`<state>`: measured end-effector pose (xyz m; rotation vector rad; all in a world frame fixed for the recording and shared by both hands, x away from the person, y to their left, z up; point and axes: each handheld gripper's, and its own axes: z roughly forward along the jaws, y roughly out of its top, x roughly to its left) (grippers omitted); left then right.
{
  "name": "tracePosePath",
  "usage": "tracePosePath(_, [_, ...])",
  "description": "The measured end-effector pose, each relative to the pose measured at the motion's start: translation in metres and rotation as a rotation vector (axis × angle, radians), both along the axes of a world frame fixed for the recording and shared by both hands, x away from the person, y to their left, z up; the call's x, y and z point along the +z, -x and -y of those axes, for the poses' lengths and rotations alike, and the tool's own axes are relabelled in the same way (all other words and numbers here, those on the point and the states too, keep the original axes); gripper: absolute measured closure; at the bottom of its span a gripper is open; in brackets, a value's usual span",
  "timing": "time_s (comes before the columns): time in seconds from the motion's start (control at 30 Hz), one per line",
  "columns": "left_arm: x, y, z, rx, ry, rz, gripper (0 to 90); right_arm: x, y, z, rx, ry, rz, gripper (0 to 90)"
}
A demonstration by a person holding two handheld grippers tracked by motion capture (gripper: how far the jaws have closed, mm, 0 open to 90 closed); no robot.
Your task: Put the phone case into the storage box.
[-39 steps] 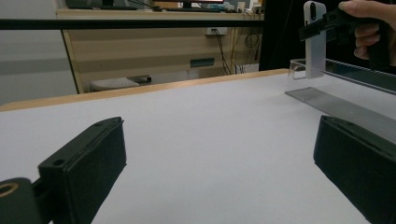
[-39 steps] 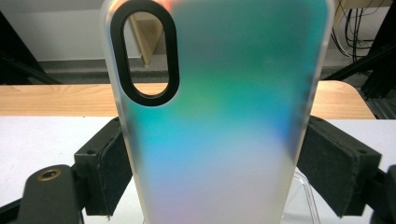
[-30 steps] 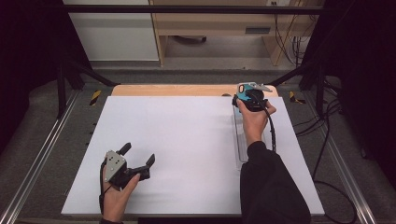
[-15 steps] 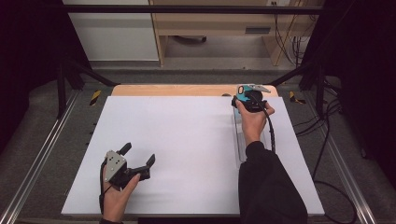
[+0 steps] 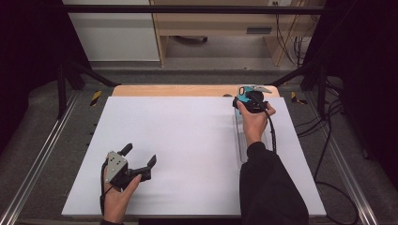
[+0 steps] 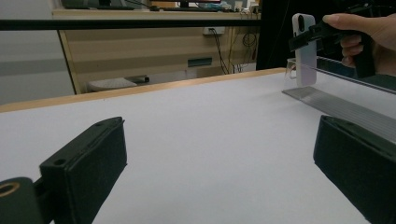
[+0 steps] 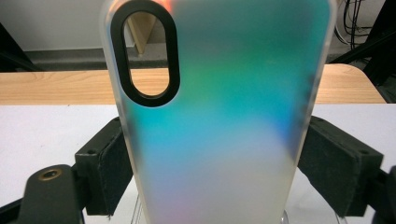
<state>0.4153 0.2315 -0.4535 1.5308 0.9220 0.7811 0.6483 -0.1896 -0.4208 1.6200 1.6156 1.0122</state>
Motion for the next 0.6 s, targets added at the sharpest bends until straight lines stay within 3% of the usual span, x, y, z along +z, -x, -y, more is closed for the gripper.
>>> tracePosePath(0.6, [0.0,0.0,0.0006,-0.003,-0.001,0.0,2.2,-0.0013,-0.0015,0.0019,0.001,0.013,-0.006,17.2])
